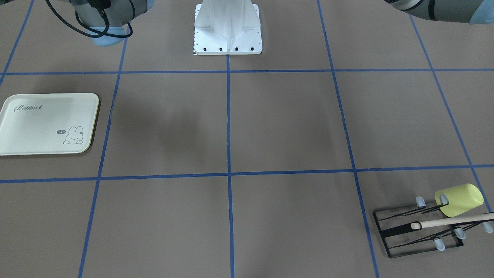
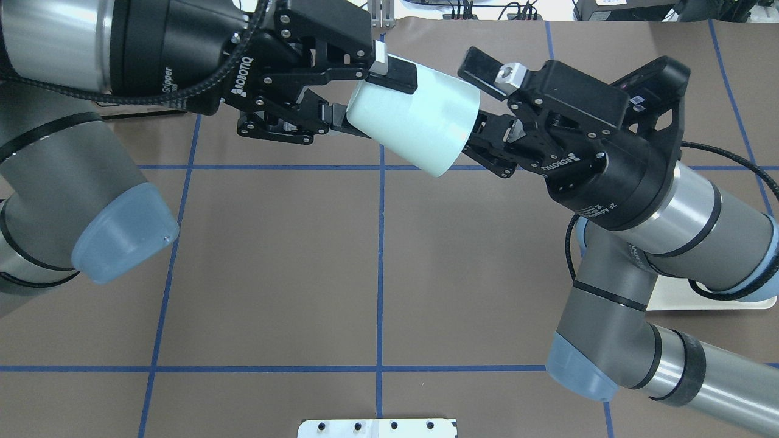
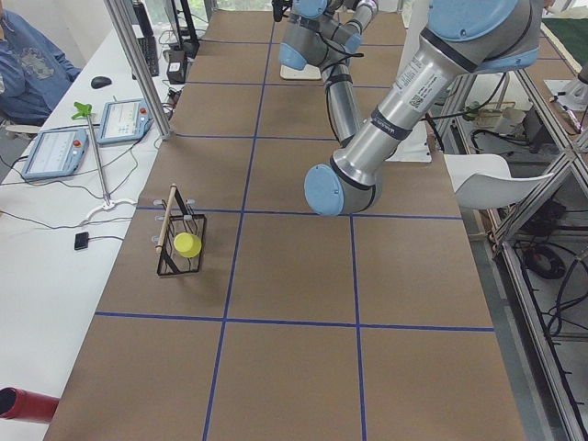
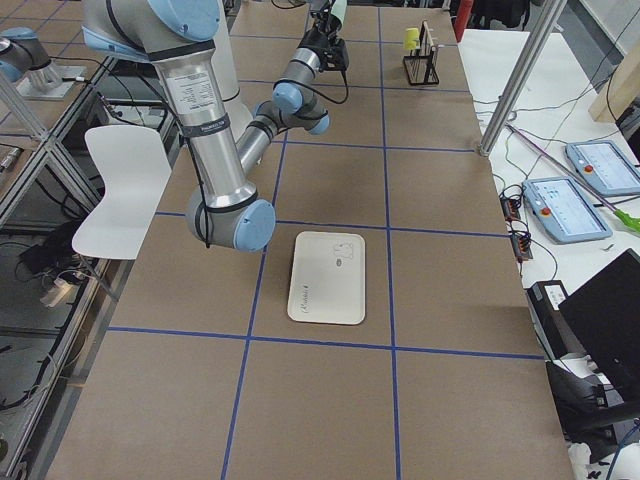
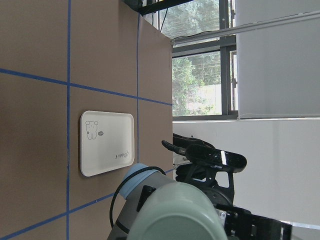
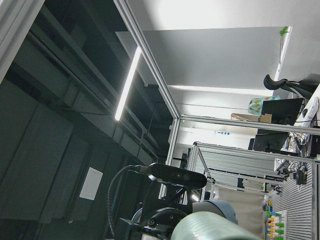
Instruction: Left arm grabs green cup and hands to right arm on tray
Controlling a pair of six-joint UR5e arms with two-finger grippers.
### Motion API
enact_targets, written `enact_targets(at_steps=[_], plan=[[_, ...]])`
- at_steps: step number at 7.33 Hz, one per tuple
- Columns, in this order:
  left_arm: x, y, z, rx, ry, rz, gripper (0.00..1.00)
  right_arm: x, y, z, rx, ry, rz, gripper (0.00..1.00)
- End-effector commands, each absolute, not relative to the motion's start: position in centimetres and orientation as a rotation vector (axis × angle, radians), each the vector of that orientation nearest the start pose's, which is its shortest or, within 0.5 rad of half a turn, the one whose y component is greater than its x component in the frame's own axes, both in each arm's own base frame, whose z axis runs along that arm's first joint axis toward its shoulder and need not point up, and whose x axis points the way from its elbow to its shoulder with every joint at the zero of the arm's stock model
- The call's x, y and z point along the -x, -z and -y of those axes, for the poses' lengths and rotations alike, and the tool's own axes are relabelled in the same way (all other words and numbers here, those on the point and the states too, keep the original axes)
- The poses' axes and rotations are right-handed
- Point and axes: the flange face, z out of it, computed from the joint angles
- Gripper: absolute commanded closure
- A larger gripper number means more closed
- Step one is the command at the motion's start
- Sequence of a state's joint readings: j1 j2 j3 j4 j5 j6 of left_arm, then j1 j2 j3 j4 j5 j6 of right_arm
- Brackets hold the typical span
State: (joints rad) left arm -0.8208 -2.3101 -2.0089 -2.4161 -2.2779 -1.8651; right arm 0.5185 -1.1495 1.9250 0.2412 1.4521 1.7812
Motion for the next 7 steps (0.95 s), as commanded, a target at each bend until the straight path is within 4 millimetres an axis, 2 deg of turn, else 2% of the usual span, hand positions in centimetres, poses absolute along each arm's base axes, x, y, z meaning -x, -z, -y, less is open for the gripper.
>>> enact_targets(at_steps=[1, 2, 3, 4, 7], plan=[[-26.51, 0.81, 38.51, -0.069, 0.034, -1.906, 0.96, 29.37, -13.83, 33.44, 0.609, 0.553, -3.518, 0.53], [-26.52, 0.81, 38.54, -0.069, 0.037, -1.906, 0.95, 29.37, -13.83, 33.44, 0.609, 0.553, -3.518, 0.58], [-26.43, 0.97, 38.45, -0.076, 0.031, -1.909, 0.13, 29.40, -13.89, 33.45, 0.607, 0.557, -3.521, 0.88], [-26.32, 1.39, 38.33, -0.083, 0.022, -1.915, 0.00, 29.39, -13.83, 33.45, 0.607, 0.555, -3.520, 1.00], [-26.24, 1.18, 38.77, -0.110, 0.019, -1.906, 0.00, 29.34, -14.55, 33.85, 0.626, 0.588, -3.545, 1.00]])
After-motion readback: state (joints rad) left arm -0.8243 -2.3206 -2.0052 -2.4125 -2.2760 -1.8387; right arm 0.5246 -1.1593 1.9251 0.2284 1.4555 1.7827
